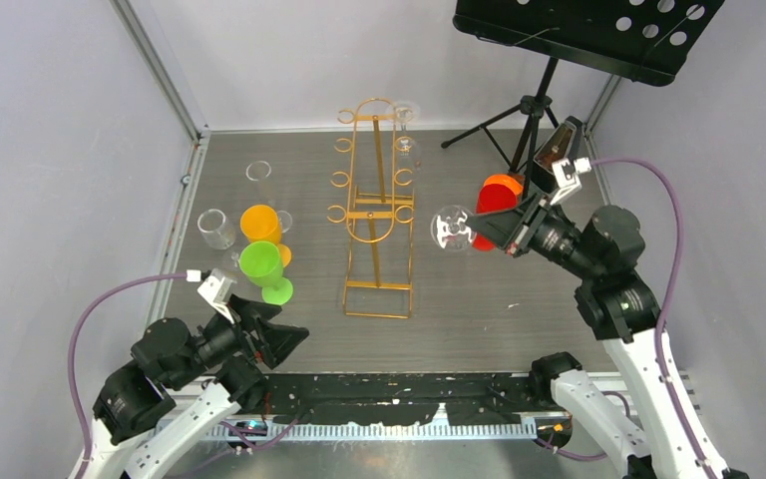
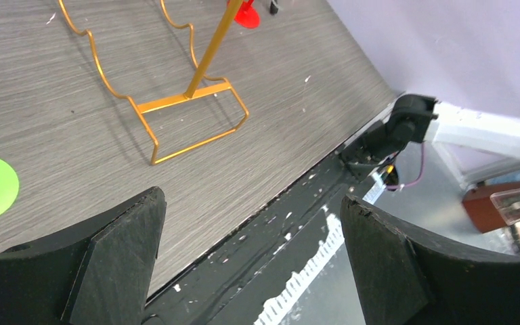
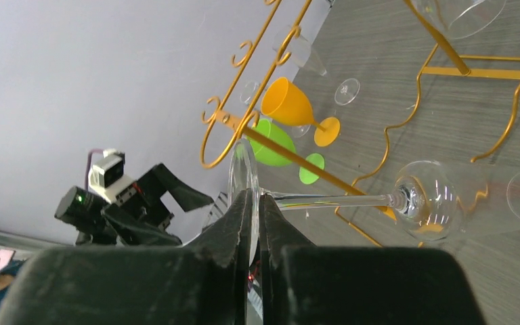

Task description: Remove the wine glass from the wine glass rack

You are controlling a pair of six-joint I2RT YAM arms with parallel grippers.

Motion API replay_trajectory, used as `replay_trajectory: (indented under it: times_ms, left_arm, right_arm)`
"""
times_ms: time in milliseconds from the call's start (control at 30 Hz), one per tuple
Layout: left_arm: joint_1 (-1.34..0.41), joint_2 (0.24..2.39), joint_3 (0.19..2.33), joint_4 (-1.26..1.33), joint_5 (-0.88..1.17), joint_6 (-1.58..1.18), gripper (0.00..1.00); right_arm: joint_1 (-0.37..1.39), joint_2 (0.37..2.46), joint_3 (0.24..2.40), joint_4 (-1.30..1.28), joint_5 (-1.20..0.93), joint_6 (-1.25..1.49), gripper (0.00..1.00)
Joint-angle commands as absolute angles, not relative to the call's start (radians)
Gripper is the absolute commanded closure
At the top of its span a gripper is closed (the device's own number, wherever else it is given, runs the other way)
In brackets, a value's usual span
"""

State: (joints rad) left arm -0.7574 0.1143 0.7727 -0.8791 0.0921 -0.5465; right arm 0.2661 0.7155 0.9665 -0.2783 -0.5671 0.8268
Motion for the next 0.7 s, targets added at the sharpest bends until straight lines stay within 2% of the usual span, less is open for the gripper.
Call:
replay_trajectory:
  times_ms: [0,267,667]
  left_arm:
    - [-0.755,0.131,0.823,-0.862,0.060,-0.636,0.03]
    - [-0.756,0.116,0.819,-0.865,0.012,-0.775,0.03]
    - [-0.756,0.119,0.790,-0.874,0.009,-0.875,0.03]
  right_arm:
    - [0.262,0.623,0.978,-0.355,-0.635,0.730,0.94]
    - [0.265,0.554,0.981,-0.562,-0.752,0.565,0.94]
    - [0.320,0.554,1.018,-0.710,-0.855,0.417,0.94]
